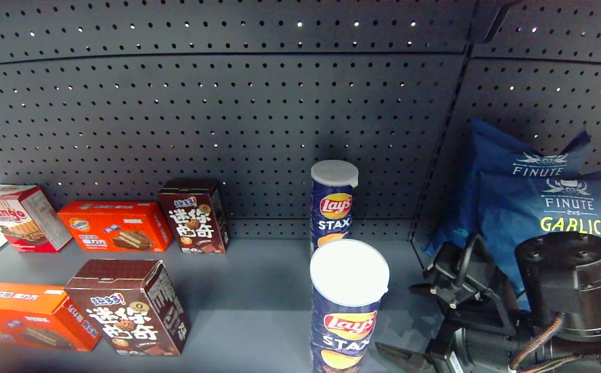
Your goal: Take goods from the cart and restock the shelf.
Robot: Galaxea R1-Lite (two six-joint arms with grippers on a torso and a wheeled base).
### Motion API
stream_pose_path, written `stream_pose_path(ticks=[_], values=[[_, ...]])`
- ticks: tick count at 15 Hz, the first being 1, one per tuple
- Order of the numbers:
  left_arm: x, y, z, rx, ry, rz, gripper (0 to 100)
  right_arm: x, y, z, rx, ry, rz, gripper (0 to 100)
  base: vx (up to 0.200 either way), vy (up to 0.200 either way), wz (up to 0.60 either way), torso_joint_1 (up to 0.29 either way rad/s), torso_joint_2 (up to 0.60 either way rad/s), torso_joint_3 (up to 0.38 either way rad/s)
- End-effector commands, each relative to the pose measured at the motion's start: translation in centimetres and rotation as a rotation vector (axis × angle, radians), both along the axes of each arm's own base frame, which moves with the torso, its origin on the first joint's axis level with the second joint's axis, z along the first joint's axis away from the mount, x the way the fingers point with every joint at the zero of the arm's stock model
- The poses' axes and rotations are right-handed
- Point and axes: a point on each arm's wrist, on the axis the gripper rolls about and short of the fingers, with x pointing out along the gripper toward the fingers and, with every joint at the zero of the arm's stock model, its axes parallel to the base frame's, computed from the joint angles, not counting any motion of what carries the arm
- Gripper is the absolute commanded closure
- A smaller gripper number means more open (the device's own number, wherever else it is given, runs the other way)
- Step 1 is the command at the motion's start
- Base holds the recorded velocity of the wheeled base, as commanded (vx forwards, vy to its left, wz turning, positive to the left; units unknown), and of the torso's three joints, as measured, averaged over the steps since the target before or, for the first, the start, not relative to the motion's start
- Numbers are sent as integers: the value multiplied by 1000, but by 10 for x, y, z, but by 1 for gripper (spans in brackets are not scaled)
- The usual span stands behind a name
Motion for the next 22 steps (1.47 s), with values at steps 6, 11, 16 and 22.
stream_pose_path(ticks=[6,11,16,22], values=[[0,0,0,0,0,-1,0,7,10,-6,-10,12,10,0,0,0,0,0,0,0],[0,0,0,-1,1,0,0,8,11,-7,-14,17,10,0,0,0,0,0,0,0],[0,0,0,-2,1,-1,0,11,14,-10,-11,14,10,0,0,0,0,0,0,0],[0,0,0,-1,1,0,0,18,8,-9,1,12,-32,0,0,0,0,0,0,0]])
